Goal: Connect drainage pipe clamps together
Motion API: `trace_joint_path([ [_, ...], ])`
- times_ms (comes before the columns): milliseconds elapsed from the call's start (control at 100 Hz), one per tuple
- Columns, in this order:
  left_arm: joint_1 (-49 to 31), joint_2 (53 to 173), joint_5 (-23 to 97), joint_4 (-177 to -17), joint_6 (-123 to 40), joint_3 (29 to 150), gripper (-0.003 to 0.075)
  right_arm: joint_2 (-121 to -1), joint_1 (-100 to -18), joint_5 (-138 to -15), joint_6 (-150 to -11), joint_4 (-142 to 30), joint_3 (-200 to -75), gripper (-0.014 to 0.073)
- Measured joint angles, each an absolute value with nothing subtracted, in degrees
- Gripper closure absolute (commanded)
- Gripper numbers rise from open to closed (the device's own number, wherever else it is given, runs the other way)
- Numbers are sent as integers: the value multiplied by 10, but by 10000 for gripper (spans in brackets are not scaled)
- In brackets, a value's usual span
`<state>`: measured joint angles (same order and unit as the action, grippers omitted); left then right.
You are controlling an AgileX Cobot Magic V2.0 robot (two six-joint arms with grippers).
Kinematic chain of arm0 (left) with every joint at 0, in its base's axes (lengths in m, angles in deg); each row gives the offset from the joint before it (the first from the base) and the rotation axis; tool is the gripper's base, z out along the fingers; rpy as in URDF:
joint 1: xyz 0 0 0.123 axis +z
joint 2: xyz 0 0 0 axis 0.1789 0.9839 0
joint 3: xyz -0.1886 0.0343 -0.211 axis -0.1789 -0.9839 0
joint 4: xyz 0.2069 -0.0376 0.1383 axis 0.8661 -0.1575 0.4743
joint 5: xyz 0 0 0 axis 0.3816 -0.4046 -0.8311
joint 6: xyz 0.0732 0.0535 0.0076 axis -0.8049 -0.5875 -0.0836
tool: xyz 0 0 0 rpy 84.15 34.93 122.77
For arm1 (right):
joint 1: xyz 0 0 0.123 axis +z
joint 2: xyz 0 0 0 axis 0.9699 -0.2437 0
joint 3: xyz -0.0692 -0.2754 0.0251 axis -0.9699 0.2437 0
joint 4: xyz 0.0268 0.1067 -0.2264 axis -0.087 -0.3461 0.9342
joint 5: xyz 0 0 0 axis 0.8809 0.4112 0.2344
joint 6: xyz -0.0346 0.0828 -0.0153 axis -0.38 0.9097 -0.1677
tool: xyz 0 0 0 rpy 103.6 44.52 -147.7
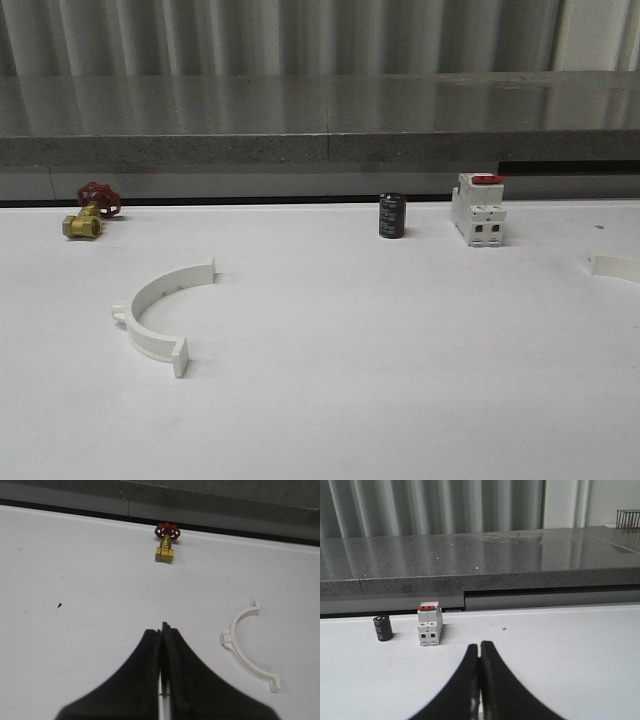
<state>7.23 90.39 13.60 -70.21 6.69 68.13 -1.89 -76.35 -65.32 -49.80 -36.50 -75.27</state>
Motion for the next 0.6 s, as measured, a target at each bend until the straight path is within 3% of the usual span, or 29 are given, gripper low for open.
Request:
trace_joint_path([
  [210, 73, 761, 142, -702, 67, 600, 741, -19, -764, -655, -498, -365, -759, 660],
  [410, 73, 667, 149, -702, 67, 569, 741, -38, -764, -759, -498, -365, -847, 660],
  [600, 73, 644, 149, -702, 67, 553, 741, -130, -764, -855, -498, -365, -940, 660],
])
